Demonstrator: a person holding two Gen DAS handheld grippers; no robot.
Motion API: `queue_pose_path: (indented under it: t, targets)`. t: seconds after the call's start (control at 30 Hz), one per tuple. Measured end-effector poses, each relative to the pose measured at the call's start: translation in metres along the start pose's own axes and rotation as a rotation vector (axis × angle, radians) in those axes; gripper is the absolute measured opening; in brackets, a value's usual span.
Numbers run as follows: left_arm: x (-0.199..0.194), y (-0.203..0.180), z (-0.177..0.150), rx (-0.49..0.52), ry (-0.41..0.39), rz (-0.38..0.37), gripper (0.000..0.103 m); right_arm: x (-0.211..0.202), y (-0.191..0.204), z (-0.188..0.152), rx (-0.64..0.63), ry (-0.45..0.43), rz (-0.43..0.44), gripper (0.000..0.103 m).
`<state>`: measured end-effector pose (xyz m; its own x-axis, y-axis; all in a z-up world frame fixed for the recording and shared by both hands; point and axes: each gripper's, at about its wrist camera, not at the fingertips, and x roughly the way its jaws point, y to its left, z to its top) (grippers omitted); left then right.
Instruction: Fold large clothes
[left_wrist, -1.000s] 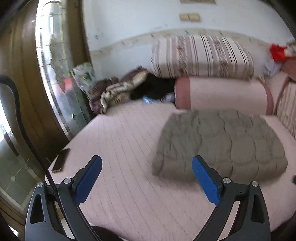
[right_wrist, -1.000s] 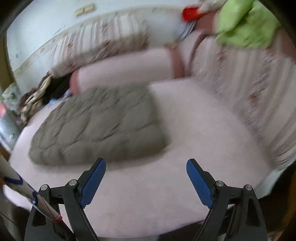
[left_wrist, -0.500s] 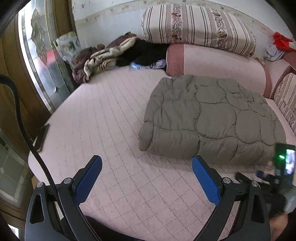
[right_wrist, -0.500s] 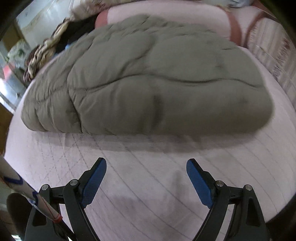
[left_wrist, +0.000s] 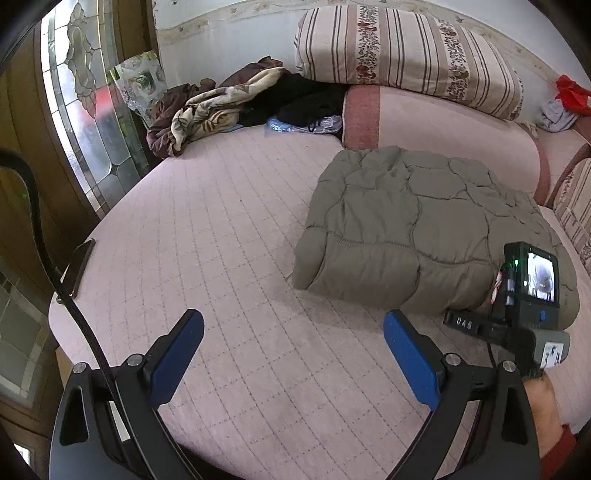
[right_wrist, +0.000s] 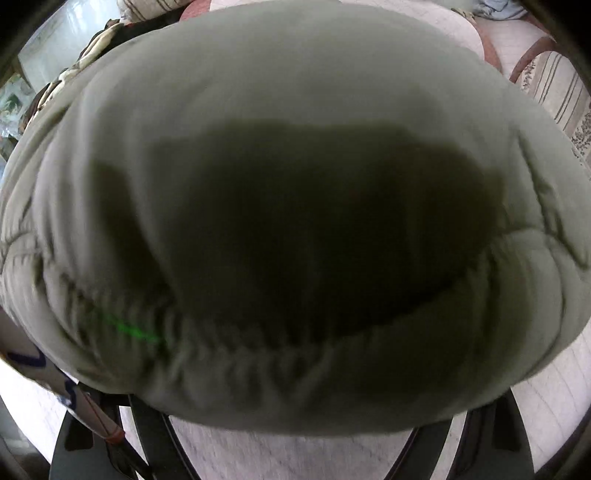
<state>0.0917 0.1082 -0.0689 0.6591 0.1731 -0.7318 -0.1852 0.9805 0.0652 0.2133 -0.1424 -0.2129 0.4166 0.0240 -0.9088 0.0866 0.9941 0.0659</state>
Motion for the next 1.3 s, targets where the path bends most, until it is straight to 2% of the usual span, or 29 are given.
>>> queue_pose_path:
  t: [0.17,0.33,0.5,0.57,0.67,0.77,0.83,0.9,1.1,1.2,1.3]
  targets:
    - [-0.006,0.005,-0.002,-0.012,-0.024,0.015,0.097,0.008,-0.001,0.011,-0.020,-0.002,0.001,0.093]
    - [-0.020,0.007,-0.003,-0.009,-0.074,0.043,0.097,-0.016,-0.015,-0.013,-0.075,-0.007,0.023,0.091]
    - [-0.043,0.009,-0.001,-0.034,-0.165,0.052,0.097,-0.062,-0.070,-0.042,-0.048,-0.089,-0.028,0.091]
    - [-0.053,0.010,0.000,-0.050,-0.205,0.061,0.097,-0.078,-0.106,-0.047,0.010,-0.129,-0.098,0.091]
    - [-0.071,0.003,0.002,-0.039,-0.267,0.121,0.098,-0.093,-0.161,-0.048,0.110,-0.154,-0.188,0.091]
    - [-0.088,-0.004,-0.001,-0.012,-0.323,0.105,0.098,-0.118,-0.191,-0.050,0.175,-0.199,-0.177,0.091]
    - [-0.099,-0.011,-0.003,0.008,-0.344,0.068,0.098,-0.129,-0.189,-0.050,0.176,-0.229,-0.162,0.091]
    - [-0.105,-0.018,-0.006,0.026,-0.337,0.034,0.098,-0.149,-0.189,-0.064,0.162,-0.260,-0.144,0.091]
    - [-0.109,-0.036,-0.016,0.040,-0.207,-0.106,0.098,-0.183,-0.151,-0.096,0.108,-0.293,-0.074,0.092]
    - [-0.109,-0.043,-0.022,0.040,-0.162,-0.145,0.098,-0.190,-0.137,-0.118,0.107,-0.291,-0.088,0.092]
    - [-0.114,-0.050,-0.034,0.049,-0.146,-0.153,0.098,-0.198,-0.129,-0.126,0.093,-0.303,-0.094,0.092]
